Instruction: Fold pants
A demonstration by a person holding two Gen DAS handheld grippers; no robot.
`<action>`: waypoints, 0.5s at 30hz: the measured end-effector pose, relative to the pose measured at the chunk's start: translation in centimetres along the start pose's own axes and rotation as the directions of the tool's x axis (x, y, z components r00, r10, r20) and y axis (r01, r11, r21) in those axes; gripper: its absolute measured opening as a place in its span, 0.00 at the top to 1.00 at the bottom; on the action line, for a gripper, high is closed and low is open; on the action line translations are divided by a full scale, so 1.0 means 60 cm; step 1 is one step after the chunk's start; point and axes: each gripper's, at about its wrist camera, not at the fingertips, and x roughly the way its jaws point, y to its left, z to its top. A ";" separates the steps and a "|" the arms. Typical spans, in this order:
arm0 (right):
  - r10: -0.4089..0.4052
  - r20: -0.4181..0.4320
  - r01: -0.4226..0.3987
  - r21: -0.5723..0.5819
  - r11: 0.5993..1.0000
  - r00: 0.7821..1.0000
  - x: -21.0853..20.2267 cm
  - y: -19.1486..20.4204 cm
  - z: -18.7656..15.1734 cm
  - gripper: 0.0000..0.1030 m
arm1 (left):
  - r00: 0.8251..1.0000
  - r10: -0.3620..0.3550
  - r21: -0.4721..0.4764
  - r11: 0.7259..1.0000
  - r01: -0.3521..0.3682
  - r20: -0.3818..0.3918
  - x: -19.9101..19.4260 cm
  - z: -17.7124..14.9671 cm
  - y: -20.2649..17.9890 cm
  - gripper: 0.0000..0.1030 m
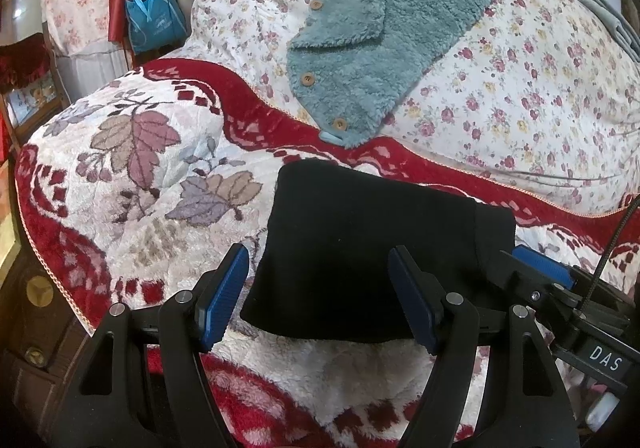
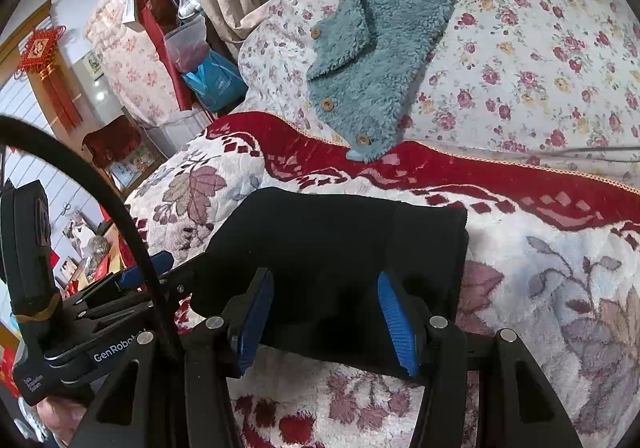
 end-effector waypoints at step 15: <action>0.007 0.020 -0.007 0.002 1.000 1.000 -0.014 0.008 -0.001 0.49 | 1.000 0.008 0.018 1.000 -0.008 0.017 -0.016 -0.001 -0.008 0.29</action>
